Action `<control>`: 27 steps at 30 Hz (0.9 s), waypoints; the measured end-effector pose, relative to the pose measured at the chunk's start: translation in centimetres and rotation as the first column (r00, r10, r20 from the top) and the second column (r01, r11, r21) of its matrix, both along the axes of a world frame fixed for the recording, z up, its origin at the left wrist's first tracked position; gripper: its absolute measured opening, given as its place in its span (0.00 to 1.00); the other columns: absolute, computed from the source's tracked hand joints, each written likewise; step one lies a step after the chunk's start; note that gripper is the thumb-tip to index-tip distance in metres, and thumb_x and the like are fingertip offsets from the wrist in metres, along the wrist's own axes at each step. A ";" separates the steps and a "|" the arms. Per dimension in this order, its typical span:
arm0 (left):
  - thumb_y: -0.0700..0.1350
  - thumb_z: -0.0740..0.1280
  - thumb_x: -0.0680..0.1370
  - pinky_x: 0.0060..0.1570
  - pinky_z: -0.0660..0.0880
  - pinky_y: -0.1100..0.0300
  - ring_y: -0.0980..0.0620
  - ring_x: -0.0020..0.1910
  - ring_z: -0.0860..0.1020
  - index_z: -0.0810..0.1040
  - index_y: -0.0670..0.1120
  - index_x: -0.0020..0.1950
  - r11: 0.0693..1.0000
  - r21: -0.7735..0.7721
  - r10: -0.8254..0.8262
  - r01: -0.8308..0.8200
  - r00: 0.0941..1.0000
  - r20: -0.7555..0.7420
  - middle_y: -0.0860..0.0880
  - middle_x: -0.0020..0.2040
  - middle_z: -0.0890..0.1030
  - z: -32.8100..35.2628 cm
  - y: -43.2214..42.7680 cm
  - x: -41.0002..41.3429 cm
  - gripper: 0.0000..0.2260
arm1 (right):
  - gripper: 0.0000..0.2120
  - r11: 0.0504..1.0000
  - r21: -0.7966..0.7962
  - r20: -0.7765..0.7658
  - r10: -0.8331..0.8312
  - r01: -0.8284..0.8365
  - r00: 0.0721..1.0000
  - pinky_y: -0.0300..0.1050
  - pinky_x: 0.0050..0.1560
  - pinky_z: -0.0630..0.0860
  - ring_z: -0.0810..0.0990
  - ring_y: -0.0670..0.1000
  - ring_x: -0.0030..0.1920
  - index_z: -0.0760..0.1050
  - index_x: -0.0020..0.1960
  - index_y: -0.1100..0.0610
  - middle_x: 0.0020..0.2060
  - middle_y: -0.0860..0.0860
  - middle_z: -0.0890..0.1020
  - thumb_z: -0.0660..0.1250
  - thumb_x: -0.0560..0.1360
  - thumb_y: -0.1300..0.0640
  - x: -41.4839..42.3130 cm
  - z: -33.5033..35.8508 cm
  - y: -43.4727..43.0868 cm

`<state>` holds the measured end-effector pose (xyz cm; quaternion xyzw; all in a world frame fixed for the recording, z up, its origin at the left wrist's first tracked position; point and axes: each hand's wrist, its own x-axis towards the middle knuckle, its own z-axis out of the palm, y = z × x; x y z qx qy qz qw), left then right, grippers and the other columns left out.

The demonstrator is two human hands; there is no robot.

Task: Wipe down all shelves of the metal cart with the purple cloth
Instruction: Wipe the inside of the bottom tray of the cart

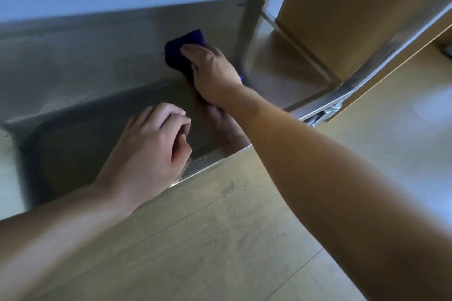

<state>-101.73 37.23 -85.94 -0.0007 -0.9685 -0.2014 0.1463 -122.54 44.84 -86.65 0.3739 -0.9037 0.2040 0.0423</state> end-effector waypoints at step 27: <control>0.46 0.57 0.76 0.55 0.73 0.51 0.49 0.53 0.74 0.78 0.45 0.53 0.999 -0.038 0.007 -0.006 1.000 0.028 0.50 0.56 0.75 0.1 0.2 -0.2 0.13 | 0.24 0.999 0.029 -0.013 0.044 -0.044 0.999 0.49 0.71 0.62 0.62 0.54 0.73 0.68 0.71 0.53 0.71 0.46 0.69 0.55 0.76 0.59 0.7 0.0 -4.8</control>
